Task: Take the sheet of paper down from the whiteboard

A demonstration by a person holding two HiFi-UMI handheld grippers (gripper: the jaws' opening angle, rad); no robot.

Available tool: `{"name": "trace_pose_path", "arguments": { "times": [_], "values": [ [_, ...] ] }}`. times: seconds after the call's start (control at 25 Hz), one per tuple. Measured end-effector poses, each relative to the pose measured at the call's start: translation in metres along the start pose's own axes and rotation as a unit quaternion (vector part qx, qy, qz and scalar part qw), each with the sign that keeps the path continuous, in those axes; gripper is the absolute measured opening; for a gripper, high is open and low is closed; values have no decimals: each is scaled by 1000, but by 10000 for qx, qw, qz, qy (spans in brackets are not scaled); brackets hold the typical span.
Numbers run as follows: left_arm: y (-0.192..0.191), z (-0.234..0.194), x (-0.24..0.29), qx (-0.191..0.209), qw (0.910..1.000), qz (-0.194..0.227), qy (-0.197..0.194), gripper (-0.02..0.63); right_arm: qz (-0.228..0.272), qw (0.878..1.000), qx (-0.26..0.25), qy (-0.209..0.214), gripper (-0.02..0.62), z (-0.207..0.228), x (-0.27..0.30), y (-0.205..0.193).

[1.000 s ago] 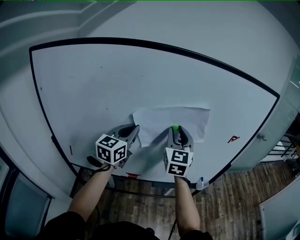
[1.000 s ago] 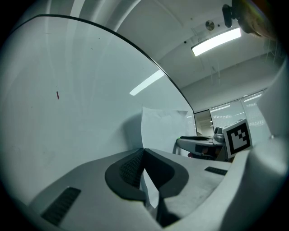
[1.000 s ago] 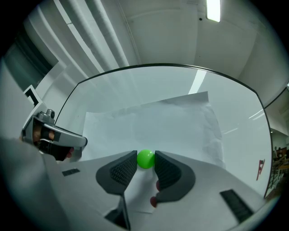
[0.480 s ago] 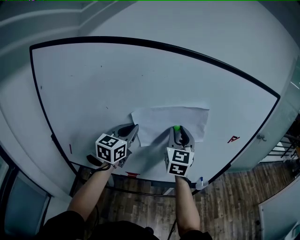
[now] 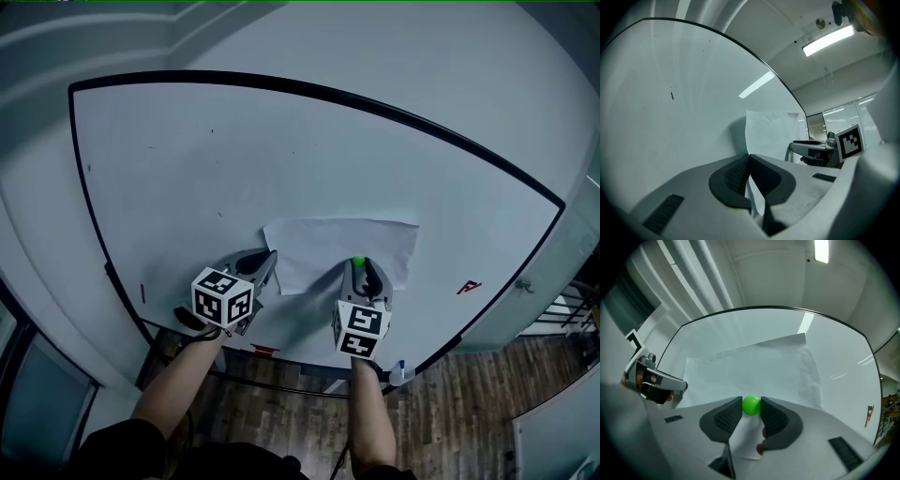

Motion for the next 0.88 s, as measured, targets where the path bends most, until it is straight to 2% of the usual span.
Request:
{"name": "trace_pose_path", "arguments": {
  "times": [0.88],
  "values": [
    [-3, -11, -9, -105, 9998, -20, 166, 20, -48, 9999, 83, -98, 133, 6, -4, -8]
  ]
}}
Point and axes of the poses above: the fingertips, and each gripper's own axes: x forward along the fingers, z to its right, y out of its top, the point moved 4 cm from there along -x, backward along the fingers, and after that the axes turned 13 degrees about y, right-handed, at the moved point
